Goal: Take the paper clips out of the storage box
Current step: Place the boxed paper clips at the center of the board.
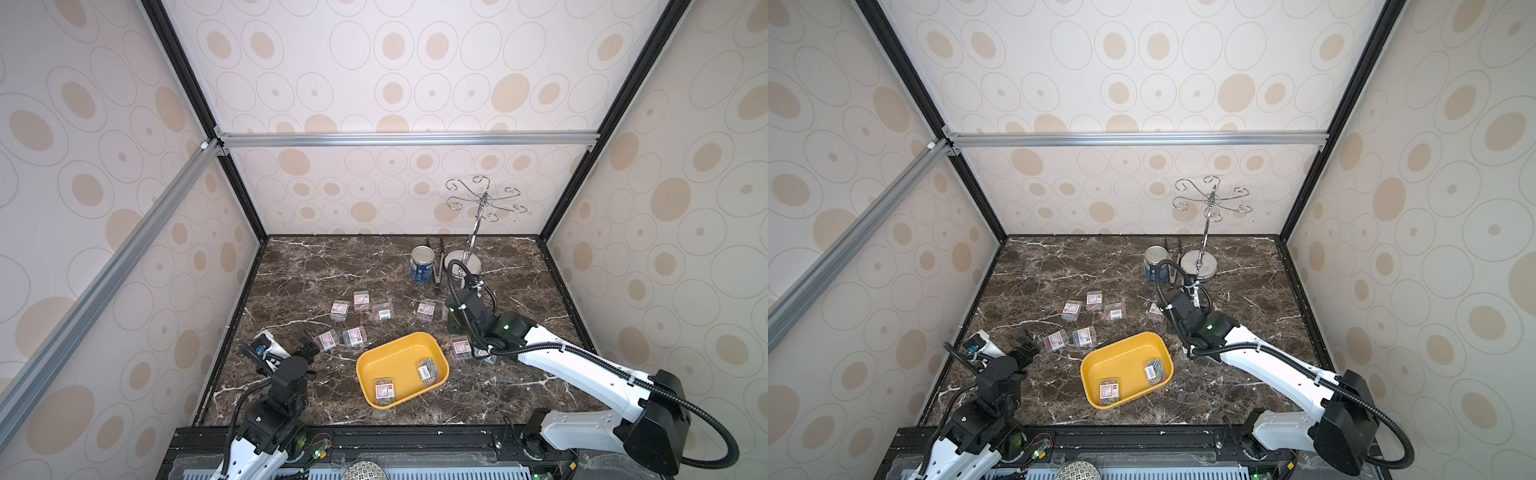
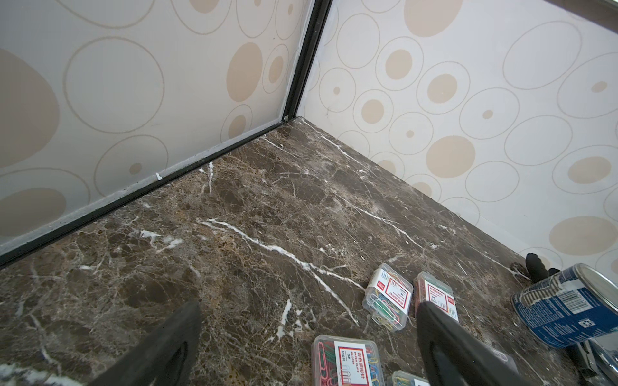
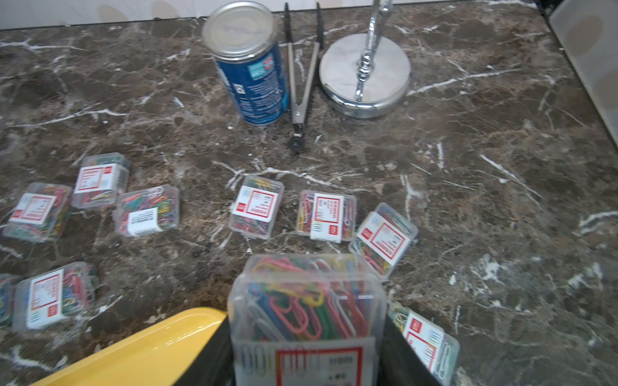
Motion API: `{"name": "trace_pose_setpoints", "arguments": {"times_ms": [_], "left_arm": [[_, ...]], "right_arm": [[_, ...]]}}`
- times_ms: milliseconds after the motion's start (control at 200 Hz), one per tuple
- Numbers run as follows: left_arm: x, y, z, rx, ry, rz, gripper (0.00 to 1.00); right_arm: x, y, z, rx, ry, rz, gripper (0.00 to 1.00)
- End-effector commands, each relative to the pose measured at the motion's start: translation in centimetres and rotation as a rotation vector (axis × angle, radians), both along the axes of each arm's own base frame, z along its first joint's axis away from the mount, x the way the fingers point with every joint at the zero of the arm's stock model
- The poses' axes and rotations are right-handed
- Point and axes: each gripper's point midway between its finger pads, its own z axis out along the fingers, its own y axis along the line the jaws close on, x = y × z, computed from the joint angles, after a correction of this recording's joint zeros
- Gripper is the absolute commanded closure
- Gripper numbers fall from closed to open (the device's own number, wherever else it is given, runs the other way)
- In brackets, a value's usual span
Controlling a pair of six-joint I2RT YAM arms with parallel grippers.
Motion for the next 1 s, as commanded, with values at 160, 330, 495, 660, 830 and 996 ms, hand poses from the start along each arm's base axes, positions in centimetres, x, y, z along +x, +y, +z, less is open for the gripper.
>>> {"name": "trace_pose_setpoints", "arguments": {"times_ms": [160,330,495,660,830,996], "left_arm": [[0.0,0.3,0.7,-0.016,-0.024,0.027,0.00],[0.0,0.4,0.7,-0.015,-0.024,0.028,0.00],[0.0,0.4,0.7,-0.015,-0.023,0.032,0.00],[0.0,0.5,0.7,-0.014,-0.024,0.034,0.00],[0.0,0.5,0.7,-0.015,-0.024,0.033,0.00],[0.0,0.4,0.7,-0.016,-0.024,0.031,0.00]], "right_arm": [[-0.8,-4.1,-3.0,-0.033,0.099,-0.123,0.52],[-0.7,-2.7,-5.0,0.019,0.149,-0.071,0.46],[-0.3,-0.3,-6.9,0.043,0.220,0.018,0.55],[0.4,1.5,-8.1,0.062,0.256,0.064,0.56],[1.1,1.9,-9.1,0.042,0.274,0.060,0.55],[1.7,2.6,-10.1,0.036,0.296,0.066,0.55]]}}
